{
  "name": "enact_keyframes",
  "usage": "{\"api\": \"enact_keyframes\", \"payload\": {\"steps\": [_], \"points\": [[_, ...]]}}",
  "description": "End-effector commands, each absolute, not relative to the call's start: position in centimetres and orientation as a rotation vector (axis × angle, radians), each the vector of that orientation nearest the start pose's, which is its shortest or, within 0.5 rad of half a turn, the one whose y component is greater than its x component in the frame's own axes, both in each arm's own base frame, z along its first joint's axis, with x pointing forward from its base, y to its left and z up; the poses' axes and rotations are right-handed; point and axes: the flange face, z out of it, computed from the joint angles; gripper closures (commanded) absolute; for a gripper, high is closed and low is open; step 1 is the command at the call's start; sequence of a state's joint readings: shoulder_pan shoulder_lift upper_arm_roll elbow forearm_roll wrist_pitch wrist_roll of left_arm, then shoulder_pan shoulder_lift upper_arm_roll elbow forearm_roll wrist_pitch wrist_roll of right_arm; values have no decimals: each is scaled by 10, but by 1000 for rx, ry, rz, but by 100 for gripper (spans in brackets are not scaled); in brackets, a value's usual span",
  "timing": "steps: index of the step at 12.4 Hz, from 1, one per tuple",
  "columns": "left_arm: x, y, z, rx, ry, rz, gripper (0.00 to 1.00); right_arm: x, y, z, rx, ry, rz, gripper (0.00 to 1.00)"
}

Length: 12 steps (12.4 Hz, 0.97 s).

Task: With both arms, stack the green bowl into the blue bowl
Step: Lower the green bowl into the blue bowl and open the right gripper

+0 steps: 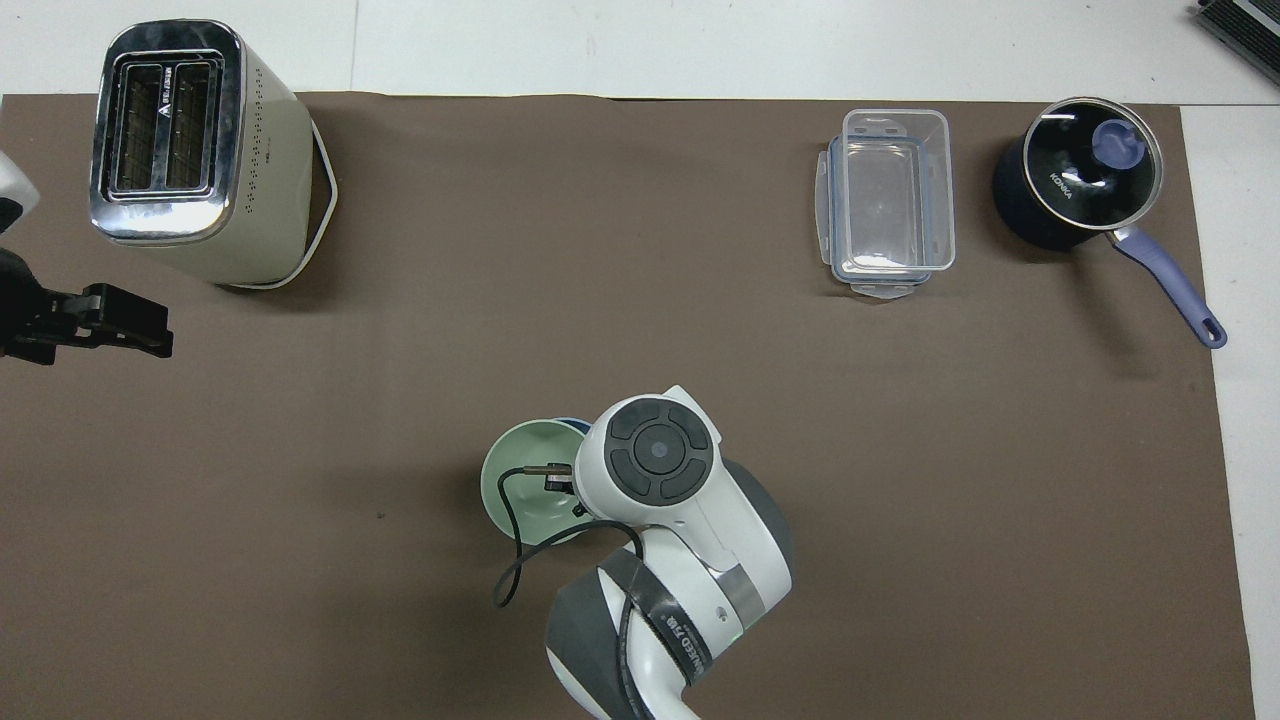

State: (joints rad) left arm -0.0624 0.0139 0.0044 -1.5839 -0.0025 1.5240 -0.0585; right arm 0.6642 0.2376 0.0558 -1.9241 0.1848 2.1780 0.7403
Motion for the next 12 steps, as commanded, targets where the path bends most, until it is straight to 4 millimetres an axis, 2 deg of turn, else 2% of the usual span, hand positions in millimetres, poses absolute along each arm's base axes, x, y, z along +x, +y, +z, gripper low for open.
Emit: {"api": "enact_keyframes", "payload": {"steps": [1,3,10,11,12], "points": [[553,-30,609,-3122,-3,126,0,460,401,373,-3008,233,136,100],[553,-30,609,-3122,-3,126,0,460,393,368,-3023,239,151,100],[553,-30,609,-3122,-3,126,0,459,388,363,-3019,230,134,100],[553,-30,610,-3122,-3,123,0,460,387,364,-3021,232,137,92],[553,-30,610,-3122,-3,123,0,460,387,364,-3022,234,141,74]]}}
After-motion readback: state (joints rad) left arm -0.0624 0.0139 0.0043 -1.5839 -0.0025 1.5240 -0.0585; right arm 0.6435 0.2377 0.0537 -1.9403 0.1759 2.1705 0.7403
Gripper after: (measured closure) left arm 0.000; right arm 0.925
